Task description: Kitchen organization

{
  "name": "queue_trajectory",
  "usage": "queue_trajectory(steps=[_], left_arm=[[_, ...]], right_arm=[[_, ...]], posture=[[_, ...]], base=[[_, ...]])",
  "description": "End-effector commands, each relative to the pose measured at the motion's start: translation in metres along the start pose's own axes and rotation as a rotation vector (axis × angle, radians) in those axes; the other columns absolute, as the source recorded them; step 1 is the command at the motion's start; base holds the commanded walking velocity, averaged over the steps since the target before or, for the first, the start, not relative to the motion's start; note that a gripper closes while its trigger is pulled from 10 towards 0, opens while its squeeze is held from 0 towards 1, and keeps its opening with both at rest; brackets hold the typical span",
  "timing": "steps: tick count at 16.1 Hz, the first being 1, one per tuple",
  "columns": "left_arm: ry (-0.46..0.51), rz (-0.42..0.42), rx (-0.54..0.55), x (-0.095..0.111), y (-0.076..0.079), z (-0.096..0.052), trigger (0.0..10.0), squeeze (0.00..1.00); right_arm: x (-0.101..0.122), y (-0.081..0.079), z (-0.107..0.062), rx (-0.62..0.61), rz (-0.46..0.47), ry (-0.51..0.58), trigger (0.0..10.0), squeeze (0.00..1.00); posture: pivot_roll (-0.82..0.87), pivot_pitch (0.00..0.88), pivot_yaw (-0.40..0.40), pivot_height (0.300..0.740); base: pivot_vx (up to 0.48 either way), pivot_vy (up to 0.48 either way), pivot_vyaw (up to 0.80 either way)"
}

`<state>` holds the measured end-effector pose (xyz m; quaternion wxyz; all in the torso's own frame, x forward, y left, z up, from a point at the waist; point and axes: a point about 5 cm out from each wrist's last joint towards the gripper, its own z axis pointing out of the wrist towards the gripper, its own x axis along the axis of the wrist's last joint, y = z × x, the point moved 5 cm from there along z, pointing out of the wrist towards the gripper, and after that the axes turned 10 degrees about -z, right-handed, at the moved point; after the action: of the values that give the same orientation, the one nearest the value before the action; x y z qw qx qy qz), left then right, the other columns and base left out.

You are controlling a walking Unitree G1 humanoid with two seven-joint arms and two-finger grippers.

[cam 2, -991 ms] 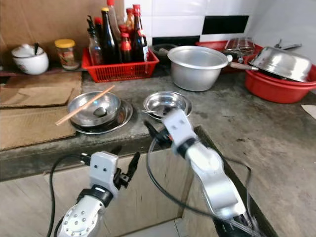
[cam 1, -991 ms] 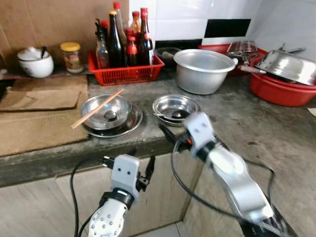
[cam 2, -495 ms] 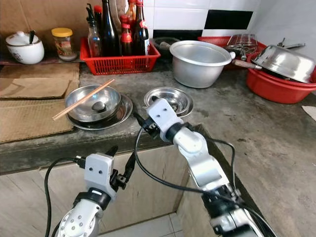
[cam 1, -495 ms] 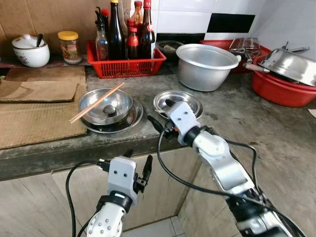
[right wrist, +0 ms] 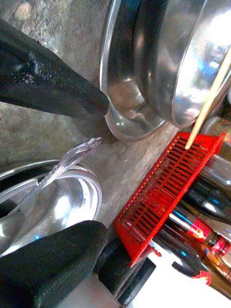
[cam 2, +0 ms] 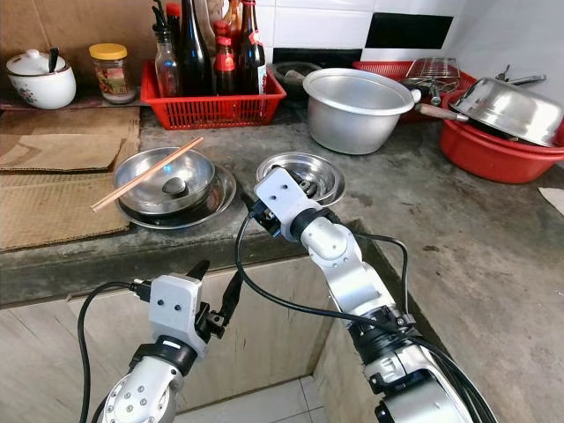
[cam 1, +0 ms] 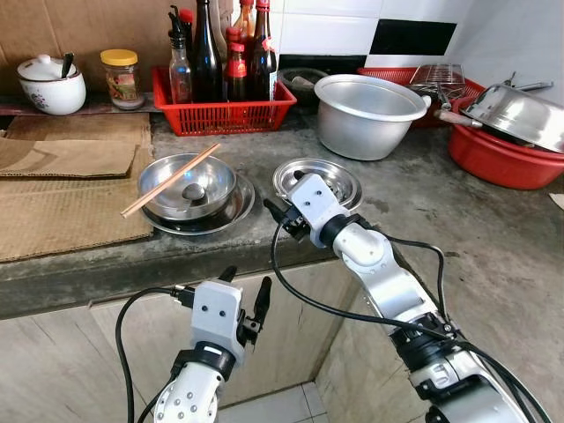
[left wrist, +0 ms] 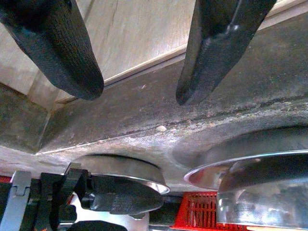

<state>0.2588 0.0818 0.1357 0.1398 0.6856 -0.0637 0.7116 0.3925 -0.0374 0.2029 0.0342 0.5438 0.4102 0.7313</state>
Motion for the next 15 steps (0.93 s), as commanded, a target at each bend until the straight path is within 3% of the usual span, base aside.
queue_trajectory(steps=[1, 2, 4, 5, 15], left_arm=[[0.014, -0.003, -0.016, 0.005, 0.006, 0.0, 10.0, 0.0], [0.014, -0.002, -0.016, 0.005, 0.006, 0.0, 10.0, 0.0], [0.015, -0.002, -0.019, 0.005, 0.006, 0.001, 10.0, 0.0], [0.015, -0.002, -0.019, 0.005, 0.006, 0.001, 10.0, 0.0], [0.024, 0.001, -0.014, 0.007, 0.005, 0.006, 10.0, 0.0]], right_arm=[[0.001, 0.003, 0.003, -0.006, -0.016, 0.002, 10.0, 0.0], [-0.001, 0.003, 0.005, -0.013, -0.022, -0.009, 10.0, 0.0], [-0.002, 0.002, 0.008, -0.014, -0.027, -0.015, 7.6, 0.0], [-0.003, 0.001, 0.008, -0.011, -0.029, -0.018, 0.0, 0.0], [0.001, 0.022, 0.012, -0.099, -0.016, 0.001, 0.0, 0.0]], posture=[[0.13, 0.056, -0.129, 0.74], [0.12, 0.055, -0.127, 0.74], [0.12, 0.054, -0.128, 0.74], [0.12, 0.055, -0.127, 0.74], [0.12, 0.061, -0.127, 0.74]], base=[[0.0, 0.0, 0.0], [0.0, 0.0, 0.0], [0.0, 0.0, 0.0], [0.0, 0.0, 0.0], [0.0, 0.0, 0.0]])
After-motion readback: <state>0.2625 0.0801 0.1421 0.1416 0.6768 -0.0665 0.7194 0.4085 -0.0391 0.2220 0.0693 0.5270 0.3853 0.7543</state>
